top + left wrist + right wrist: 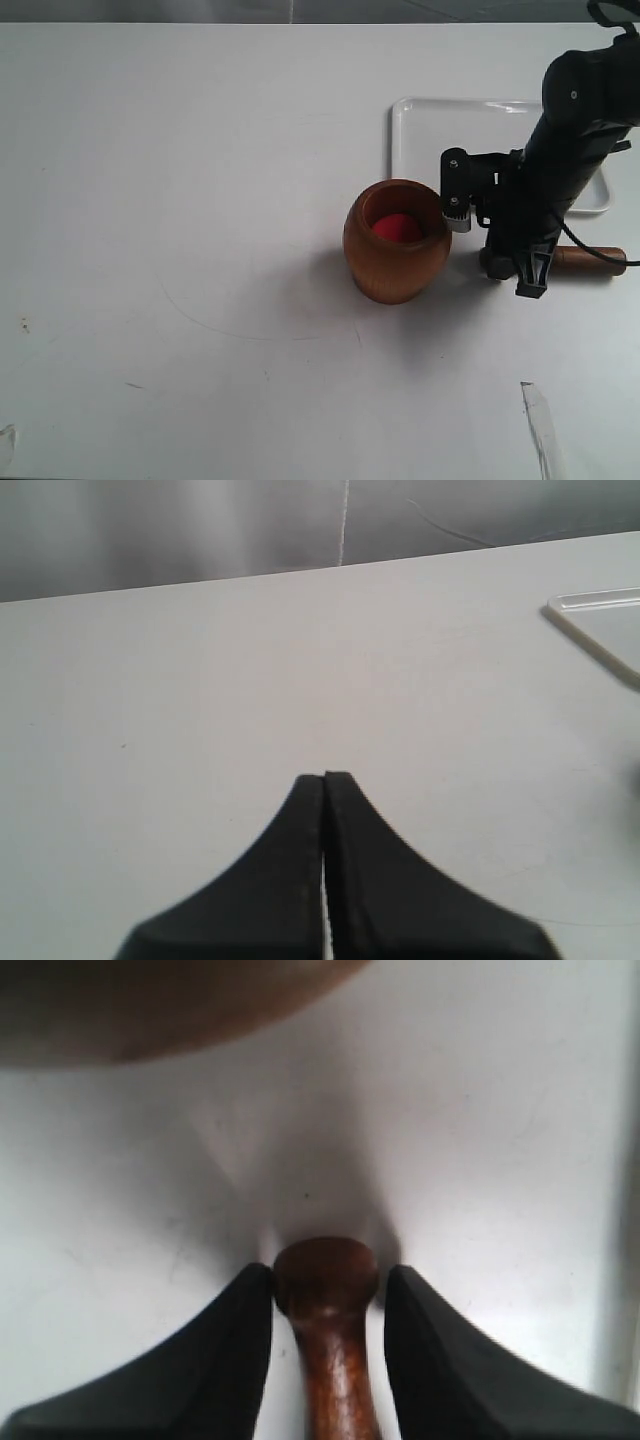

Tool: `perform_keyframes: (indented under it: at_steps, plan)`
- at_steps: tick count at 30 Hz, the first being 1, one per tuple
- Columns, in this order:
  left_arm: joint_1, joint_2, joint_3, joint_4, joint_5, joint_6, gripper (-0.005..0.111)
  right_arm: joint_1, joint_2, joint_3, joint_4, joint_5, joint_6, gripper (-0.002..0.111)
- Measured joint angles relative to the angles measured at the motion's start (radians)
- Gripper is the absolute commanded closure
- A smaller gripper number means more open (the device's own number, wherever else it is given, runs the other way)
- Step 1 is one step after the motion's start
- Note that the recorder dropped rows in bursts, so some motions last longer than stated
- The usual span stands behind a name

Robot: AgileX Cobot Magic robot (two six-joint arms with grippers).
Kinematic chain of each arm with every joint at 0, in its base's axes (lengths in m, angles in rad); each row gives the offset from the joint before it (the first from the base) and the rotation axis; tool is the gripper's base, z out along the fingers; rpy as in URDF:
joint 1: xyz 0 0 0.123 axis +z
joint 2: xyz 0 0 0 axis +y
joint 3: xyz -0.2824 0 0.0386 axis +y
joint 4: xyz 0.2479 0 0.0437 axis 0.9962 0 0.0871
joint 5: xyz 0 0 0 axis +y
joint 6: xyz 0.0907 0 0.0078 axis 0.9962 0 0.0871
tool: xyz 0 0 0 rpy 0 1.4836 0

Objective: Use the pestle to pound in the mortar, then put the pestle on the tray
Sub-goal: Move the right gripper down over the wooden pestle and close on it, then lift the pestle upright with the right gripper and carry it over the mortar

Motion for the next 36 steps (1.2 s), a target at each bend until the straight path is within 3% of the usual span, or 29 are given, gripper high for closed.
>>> perform_keyframes:
  at_steps: [25, 28, 32, 36]
  plan:
    - [0.0, 0.0, 0.0, 0.0, 0.0, 0.0, 0.107, 0.0, 0.047, -0.021, -0.04, 0.031, 0.123, 0.073]
    - [0.0, 0.0, 0.0, 0.0, 0.0, 0.0, 0.107, 0.0, 0.055, -0.026, -0.066, 0.04, 0.18, 0.08]
    - [0.0, 0.0, 0.0, 0.0, 0.0, 0.0, 0.107, -0.002, 0.065, -0.037, -0.085, 0.048, 0.254, 0.108]
    - [0.0, 0.0, 0.0, 0.0, 0.0, 0.0, 0.107, -0.008, 0.077, -0.043, -0.127, 0.049, 0.33, 0.108]
